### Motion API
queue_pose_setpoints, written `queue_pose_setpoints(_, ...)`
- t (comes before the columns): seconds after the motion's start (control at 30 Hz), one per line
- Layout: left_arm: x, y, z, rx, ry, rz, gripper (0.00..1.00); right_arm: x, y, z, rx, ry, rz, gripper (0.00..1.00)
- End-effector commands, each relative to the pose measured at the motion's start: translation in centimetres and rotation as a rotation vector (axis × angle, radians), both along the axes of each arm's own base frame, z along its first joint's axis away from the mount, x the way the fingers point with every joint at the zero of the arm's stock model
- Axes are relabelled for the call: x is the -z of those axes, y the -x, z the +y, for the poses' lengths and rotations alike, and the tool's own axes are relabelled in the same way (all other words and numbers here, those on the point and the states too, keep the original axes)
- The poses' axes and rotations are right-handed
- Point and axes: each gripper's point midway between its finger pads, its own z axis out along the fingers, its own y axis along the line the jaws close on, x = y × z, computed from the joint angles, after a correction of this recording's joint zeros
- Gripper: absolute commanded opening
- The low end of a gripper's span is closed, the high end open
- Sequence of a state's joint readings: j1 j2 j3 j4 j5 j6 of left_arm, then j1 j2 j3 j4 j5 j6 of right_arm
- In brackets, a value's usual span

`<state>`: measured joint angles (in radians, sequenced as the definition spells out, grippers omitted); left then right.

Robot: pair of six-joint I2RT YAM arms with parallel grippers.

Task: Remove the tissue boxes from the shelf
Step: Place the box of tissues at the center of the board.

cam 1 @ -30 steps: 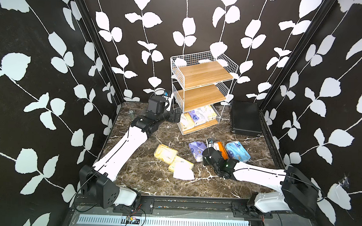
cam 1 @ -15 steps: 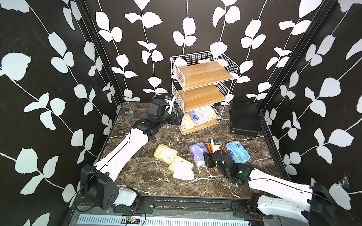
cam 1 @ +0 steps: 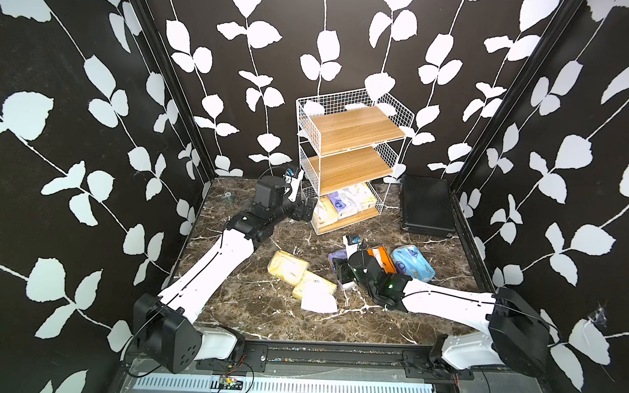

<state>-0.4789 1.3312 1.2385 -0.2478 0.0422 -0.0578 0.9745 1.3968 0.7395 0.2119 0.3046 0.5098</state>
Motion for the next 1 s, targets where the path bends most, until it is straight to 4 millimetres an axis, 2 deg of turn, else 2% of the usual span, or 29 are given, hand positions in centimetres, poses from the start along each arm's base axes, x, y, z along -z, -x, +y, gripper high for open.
queue_pose_setpoints(0.0, -0.6, 0.1, 0.3, 0.003, -0.004, -0.04, 0.99, -3.9, -2.1, 1.5, -0.008, -0.138, -0.062, 0.61)
queue_pose_setpoints(0.17, -0.3, 0.2, 0.6, 0.003, -0.029, -0.05, 0.99, -5.1, -5.3, 0.2, 0.032, -0.283, -0.029, 0.63)
queue_pose_setpoints(0.27, -0.5, 0.2, 0.7, -0.005, -0.031, -0.06, 0.99, -5.8, -6.3, -1.0, 0.068, -0.311, -0.034, 0.64)
queue_pose_setpoints(0.43, -0.3, 0.2, 1.2, -0.024, -0.047, -0.058, 0.99, -6.3, -6.9, -2.4, 0.101, -0.304, -0.04, 0.65)
queue_pose_setpoints(0.53, 0.3, -0.4, 1.9, -0.072, -0.077, -0.048, 0.99, -7.4, -7.0, -4.0, 0.118, -0.35, -0.057, 0.66)
queue_pose_setpoints(0.6, -0.2, -0.6, 2.1, -0.089, -0.075, -0.029, 0.99, -8.0, -7.0, -5.2, 0.117, -0.361, -0.036, 0.68)
queue_pose_setpoints(0.7, -1.6, 0.1, 1.3, -0.046, -0.028, -0.047, 0.99, -8.1, -7.3, -6.4, 0.112, -0.306, 0.0, 0.69)
queue_pose_setpoints(0.8, -0.8, -0.4, 1.1, -0.058, 0.001, -0.053, 0.99, -7.6, -8.2, -8.0, 0.159, -0.303, 0.031, 0.7)
queue_pose_setpoints(0.9, -0.4, -1.5, 0.0, -0.043, 0.012, 0.008, 0.99, -7.4, -9.6, -8.4, 0.179, -0.353, 0.037, 0.7)
queue_pose_setpoints(0.97, -0.8, -2.1, -1.0, -0.015, 0.028, 0.038, 0.99, -7.5, -10.6, -7.9, 0.166, -0.401, 0.05, 0.7)
